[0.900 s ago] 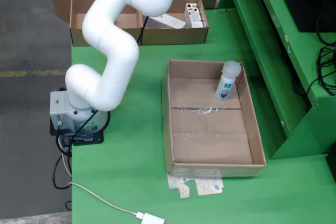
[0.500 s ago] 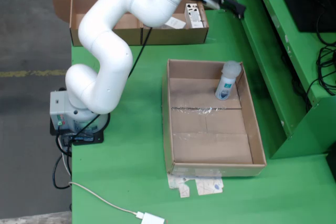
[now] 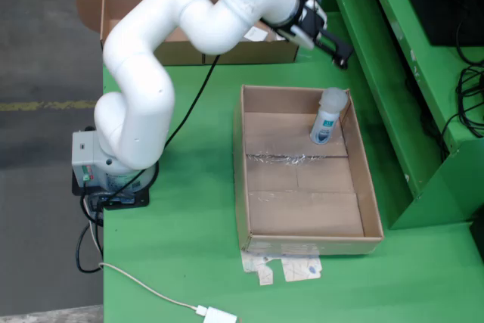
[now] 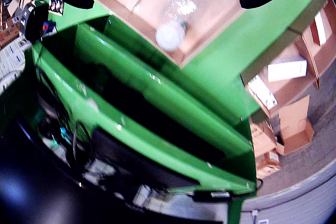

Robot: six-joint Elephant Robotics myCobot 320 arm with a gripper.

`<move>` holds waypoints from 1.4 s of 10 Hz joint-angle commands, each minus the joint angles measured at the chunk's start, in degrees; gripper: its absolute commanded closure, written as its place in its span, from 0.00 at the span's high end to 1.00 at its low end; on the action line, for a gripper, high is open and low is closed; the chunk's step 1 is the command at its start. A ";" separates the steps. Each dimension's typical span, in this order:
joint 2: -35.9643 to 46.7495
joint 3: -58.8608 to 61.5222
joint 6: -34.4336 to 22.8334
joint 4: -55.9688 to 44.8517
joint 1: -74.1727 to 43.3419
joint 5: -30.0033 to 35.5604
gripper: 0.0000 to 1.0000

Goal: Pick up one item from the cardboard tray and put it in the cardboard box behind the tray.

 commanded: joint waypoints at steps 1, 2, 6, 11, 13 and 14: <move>24.63 -33.41 -4.83 -29.04 -16.06 2.98 1.00; 33.26 -43.39 -6.29 -27.55 -20.89 4.45 1.00; 40.89 -50.77 -7.66 -27.69 -24.91 5.88 1.00; 40.89 -50.77 -7.66 -27.69 -24.91 5.88 1.00; 40.89 -50.77 -7.66 -27.69 -24.91 5.88 1.00; 40.89 -50.77 -7.66 -27.69 -24.91 5.88 1.00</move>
